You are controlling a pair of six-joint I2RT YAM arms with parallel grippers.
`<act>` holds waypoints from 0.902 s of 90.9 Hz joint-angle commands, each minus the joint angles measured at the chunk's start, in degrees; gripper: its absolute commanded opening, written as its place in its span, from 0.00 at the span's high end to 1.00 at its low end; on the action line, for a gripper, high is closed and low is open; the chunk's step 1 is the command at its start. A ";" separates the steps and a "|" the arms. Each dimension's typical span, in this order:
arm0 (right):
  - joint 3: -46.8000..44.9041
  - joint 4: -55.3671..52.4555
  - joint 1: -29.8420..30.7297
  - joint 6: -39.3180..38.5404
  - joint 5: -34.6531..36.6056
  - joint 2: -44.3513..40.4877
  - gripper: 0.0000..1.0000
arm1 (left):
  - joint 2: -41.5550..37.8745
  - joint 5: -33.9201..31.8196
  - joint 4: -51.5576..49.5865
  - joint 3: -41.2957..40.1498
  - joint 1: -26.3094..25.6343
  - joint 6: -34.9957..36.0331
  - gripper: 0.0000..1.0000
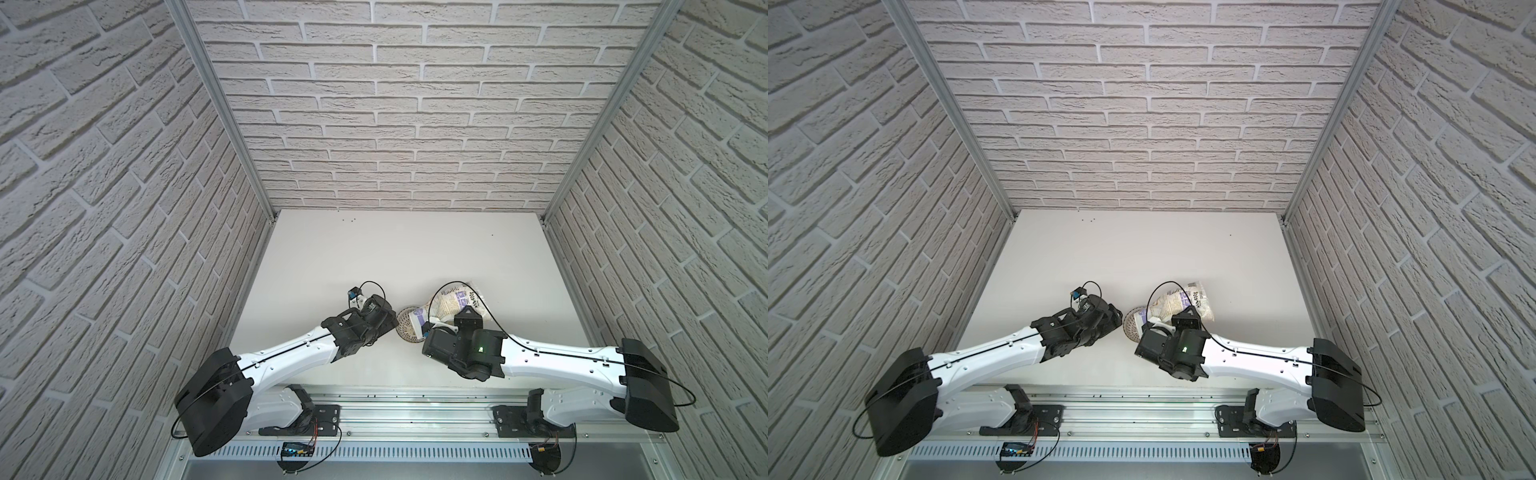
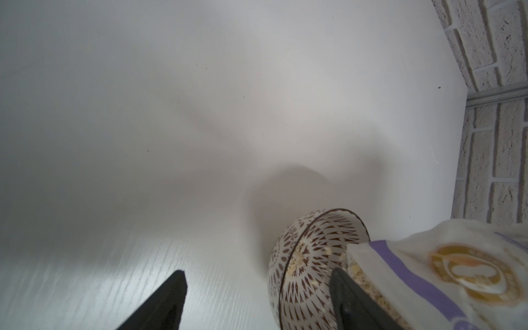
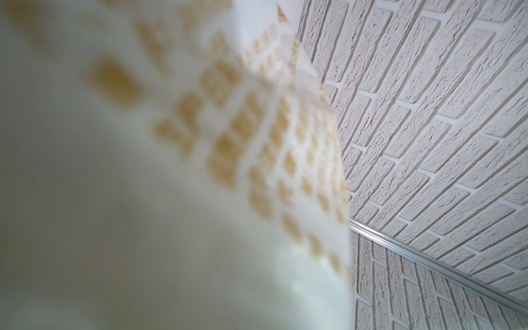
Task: Pour the oats into the breakfast bowl
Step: Pour the oats into the bowl.
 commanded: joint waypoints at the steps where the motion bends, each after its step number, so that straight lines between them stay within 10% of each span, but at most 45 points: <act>1: 2.74 3.92 0.64 0.19 12.13 -1.45 0.97 | 0.55 -0.38 1.32 0.01 -0.40 0.00 0.19; 82: 4.60 1.34 1.56 -1.06 17.98 2.84 0.96 | 0.86 -0.58 2.04 -0.87 -0.74 -0.22 0.23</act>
